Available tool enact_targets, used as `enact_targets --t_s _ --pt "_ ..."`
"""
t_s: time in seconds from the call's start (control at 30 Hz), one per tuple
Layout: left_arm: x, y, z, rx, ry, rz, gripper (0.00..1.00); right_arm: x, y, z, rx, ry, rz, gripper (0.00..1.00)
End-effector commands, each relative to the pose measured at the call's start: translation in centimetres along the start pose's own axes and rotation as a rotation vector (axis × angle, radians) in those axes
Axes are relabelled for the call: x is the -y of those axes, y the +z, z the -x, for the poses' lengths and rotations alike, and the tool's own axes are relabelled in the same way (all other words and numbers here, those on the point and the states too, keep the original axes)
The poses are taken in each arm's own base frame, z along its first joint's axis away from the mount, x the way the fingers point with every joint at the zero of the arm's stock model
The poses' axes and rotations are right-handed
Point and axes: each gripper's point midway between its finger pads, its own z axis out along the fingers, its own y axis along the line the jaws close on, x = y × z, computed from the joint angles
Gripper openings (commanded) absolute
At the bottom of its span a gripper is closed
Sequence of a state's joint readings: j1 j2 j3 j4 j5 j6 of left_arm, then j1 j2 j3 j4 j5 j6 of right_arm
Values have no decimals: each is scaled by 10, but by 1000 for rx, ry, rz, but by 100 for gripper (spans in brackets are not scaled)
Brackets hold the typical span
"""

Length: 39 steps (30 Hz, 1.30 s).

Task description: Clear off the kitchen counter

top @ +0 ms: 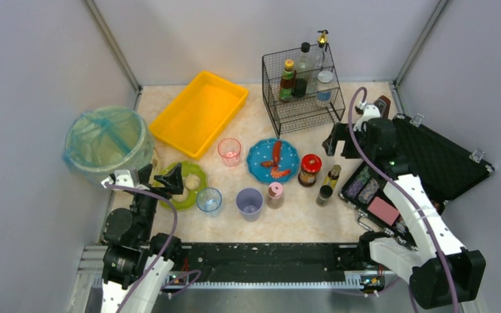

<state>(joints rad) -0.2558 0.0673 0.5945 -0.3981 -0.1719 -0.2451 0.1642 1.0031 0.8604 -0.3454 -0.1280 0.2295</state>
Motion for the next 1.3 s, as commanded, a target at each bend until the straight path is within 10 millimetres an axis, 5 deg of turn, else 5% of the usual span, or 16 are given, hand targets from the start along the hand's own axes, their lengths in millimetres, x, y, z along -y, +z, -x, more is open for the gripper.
enact_targets --t_s 0.0,0.17,0.37,0.6,1.27 --pt "5 1 9 27 -12 -22 99 -24 -17 -12 -94 -43 58 99" --pt "5 2 7 21 -11 -22 99 -44 -17 -30 -177 -181 33 99" --pt "6 2 8 21 -11 -23 99 -42 -18 -35 -200 -212 -13 99" --pt "5 2 7 20 -10 -20 99 -75 -9 -47 -261 -299 96 99" --pt "6 3 6 14 -10 -25 99 -67 33 -85 -396 -394 0 95"
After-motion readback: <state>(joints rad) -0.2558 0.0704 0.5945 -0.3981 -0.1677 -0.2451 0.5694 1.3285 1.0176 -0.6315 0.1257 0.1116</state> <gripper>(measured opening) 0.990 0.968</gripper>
